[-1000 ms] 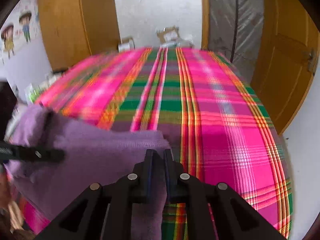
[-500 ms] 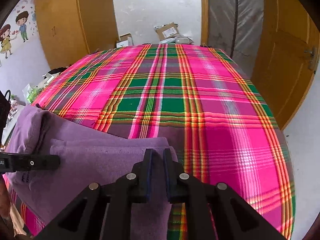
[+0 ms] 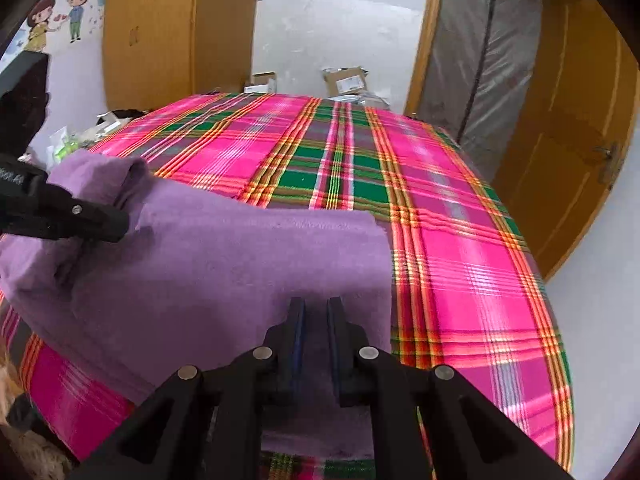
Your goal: Fold clothes
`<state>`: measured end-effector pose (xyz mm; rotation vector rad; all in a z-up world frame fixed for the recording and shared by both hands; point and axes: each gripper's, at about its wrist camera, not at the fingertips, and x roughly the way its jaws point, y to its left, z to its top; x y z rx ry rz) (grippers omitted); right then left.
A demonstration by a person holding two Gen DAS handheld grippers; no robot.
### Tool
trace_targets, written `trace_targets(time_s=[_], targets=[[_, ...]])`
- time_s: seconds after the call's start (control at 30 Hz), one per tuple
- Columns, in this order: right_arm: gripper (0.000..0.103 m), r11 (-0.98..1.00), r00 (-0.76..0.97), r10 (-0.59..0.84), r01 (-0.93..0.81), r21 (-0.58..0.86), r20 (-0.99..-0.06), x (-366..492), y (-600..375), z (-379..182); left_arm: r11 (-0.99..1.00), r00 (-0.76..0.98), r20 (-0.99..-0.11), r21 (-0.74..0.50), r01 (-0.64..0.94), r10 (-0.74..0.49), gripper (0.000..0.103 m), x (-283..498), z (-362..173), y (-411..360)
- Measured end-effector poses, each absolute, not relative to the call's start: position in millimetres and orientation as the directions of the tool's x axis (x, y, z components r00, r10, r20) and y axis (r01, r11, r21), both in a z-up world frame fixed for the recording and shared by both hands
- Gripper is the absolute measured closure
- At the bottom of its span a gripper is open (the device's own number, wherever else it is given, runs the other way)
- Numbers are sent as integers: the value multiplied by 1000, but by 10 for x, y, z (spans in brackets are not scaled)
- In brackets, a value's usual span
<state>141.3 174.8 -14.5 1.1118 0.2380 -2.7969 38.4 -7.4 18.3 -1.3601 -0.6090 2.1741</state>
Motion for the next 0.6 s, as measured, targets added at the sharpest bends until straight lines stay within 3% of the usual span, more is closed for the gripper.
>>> trace_targets(time_s=[0.37, 0.6], targets=[[92, -907, -667, -324, 421, 18, -671, 1640, 1001, -136, -782, -432, -673, -607, -141, 601, 92, 611, 246, -435], [92, -900, -659, -284, 435, -44, -697, 1679, 799, -266, -786, -468, -671, -612, -89, 575, 92, 755, 213, -801]])
